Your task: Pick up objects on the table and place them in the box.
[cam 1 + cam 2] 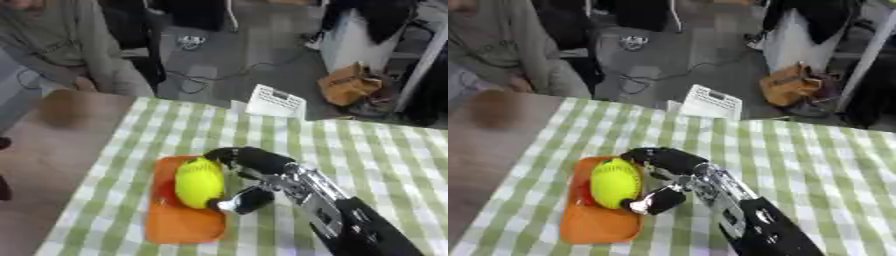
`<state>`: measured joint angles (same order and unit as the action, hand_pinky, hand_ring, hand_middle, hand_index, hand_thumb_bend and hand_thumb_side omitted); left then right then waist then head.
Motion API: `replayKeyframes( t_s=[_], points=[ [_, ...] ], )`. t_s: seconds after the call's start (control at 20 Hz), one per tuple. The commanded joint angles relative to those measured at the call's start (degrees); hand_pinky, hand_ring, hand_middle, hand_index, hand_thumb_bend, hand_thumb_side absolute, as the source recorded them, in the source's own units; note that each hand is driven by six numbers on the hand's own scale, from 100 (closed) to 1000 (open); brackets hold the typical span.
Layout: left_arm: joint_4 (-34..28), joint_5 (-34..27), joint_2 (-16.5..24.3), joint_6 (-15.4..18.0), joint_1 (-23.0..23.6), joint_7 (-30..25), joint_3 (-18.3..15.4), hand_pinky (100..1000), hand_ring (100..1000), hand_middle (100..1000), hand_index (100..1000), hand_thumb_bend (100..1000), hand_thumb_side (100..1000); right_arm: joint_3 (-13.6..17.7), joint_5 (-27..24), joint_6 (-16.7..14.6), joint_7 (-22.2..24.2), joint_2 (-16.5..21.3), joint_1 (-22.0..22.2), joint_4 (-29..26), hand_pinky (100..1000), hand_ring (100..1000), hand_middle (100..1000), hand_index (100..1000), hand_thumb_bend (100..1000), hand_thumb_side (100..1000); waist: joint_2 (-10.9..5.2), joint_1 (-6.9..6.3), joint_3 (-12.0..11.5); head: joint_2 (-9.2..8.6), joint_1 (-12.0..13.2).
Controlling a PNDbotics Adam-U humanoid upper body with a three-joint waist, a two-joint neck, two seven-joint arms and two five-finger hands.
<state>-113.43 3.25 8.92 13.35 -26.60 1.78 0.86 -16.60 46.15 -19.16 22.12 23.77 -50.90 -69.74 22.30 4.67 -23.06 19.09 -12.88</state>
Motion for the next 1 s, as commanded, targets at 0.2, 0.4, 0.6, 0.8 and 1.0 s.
replayKeyframes(
  t_s=[0.2, 0.4, 0.6, 0.8, 1.0],
  points=[
    [-1.2, -0.3, 0.1, 0.1, -0.1, 0.0, 0.0, 326, 709, 822, 794, 100, 940, -0.2, 1.1, -0.1, 0.8, -0.1, 0.0, -0.1, 898, 967, 1000, 983, 552, 813, -2.26, -1.36, 0.1, 0.01, -0.2],
    [-1.2, -0.3, 0.1, 0.1, -0.1, 0.0, 0.0, 328, 709, 821, 795, 100, 939, -0.2, 0.8, 0.0, 0.3, 0.0, 0.1, -0.6, 904, 968, 1000, 985, 548, 815, -2.55, -1.47, 0.2, -0.03, -0.2],
    [-1.2, -0.3, 0.1, 0.1, -0.1, 0.0, 0.0, 329, 709, 821, 795, 100, 938, -0.2, 0.8, 0.2, 0.0, 0.0, 0.2, -0.6, 904, 967, 1000, 987, 541, 810, -2.87, -1.57, 0.4, -0.15, -0.2],
    [-1.2, -0.3, 0.1, 0.2, -0.1, -0.1, 0.0, 330, 709, 821, 795, 100, 937, -0.2, 0.9, 0.2, -0.2, 0.0, 0.3, -0.8, 904, 967, 1000, 987, 532, 811, -3.04, -1.59, 0.4, -0.22, -0.2],
    [-1.2, -0.3, 0.1, 0.2, -0.1, -0.1, 0.0, 331, 709, 821, 795, 100, 936, -0.1, 0.5, 0.2, -0.5, 0.2, 0.1, -1.6, 903, 965, 1000, 987, 528, 807, -3.25, -1.54, 0.4, -0.2, -0.2]
  ],
)
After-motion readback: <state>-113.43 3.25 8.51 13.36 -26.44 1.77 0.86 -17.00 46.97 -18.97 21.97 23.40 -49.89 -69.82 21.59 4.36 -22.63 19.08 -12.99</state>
